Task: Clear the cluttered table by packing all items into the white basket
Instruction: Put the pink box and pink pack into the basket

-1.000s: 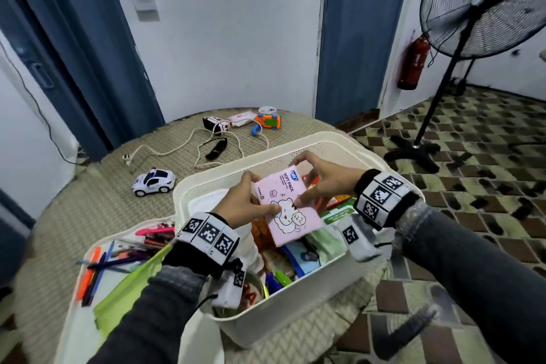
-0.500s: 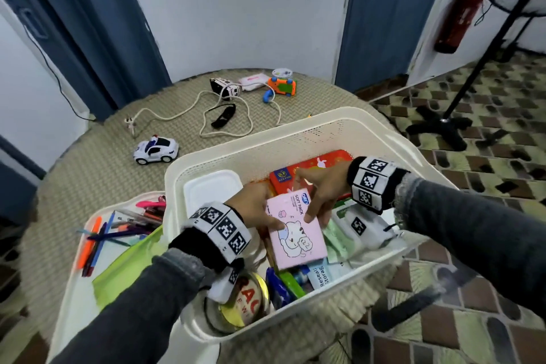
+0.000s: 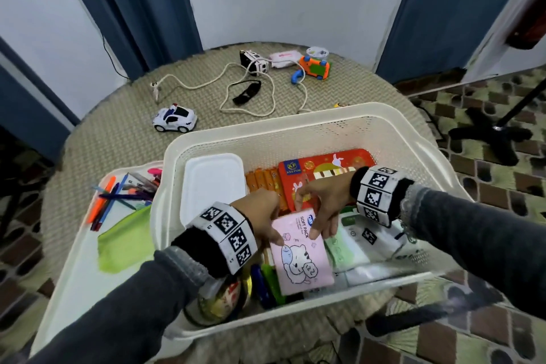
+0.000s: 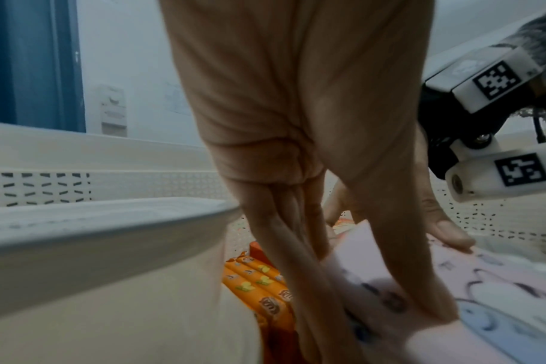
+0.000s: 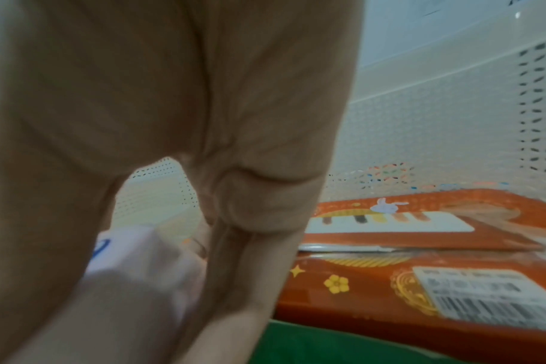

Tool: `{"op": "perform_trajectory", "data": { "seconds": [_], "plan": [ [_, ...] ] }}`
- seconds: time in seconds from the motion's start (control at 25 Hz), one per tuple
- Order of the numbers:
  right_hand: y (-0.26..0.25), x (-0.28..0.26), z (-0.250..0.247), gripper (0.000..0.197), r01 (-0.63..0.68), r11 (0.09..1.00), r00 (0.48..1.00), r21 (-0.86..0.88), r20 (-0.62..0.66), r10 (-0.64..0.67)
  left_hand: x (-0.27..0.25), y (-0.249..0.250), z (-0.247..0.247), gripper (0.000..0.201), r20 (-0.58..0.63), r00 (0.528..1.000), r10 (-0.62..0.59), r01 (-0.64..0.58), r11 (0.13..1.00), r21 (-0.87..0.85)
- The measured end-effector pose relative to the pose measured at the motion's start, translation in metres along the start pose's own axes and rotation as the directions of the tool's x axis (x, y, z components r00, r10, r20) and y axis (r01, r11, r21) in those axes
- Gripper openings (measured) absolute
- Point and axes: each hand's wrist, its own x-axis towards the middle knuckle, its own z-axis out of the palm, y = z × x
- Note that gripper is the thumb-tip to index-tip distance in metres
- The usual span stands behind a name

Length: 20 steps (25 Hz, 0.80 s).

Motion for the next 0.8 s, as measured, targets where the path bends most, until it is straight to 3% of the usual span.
{"op": "perform_trajectory", "data": {
  "seconds": [0.12, 0.28, 0.48, 0.68, 0.8],
  "plan": [
    [0.003, 0.002, 0.004, 0.04, 0.058, 0.985, 0.996, -0.161, -0.051, -0.067, 0.001, 0.004, 0.006, 0.038, 0.1, 0.995, 0.003, -0.014, 0.994, 0.112],
    [0.009, 0.007, 0.008, 0.035, 0.06, 0.938, 0.984, -0.342, -0.135, -0.112, 0.005, 0.001, 0.013, 0.049, 0.098, 0.993, 0.06, -0.063, 0.998, 0.022],
    [0.007, 0.004, 0.011, 0.036, 0.056, 0.896, 0.959, -0.44, -0.227, -0.171, 0.007, -0.007, 0.013, 0.055, 0.112, 0.989, 0.097, -0.09, 0.994, -0.067],
    [0.003, -0.014, 0.007, 0.04, 0.092, 0.899, 0.907, -0.428, -0.336, -0.253, 0.0, -0.002, 0.007, 0.059, -0.002, 0.994, 0.107, -0.106, 0.984, -0.142],
    [-0.004, -0.035, -0.001, 0.035, 0.128, 0.905, 0.856, -0.406, -0.416, -0.308, -0.011, 0.007, -0.012, 0.046, -0.087, 0.987, 0.132, -0.142, 0.982, -0.123]
  ]
}}
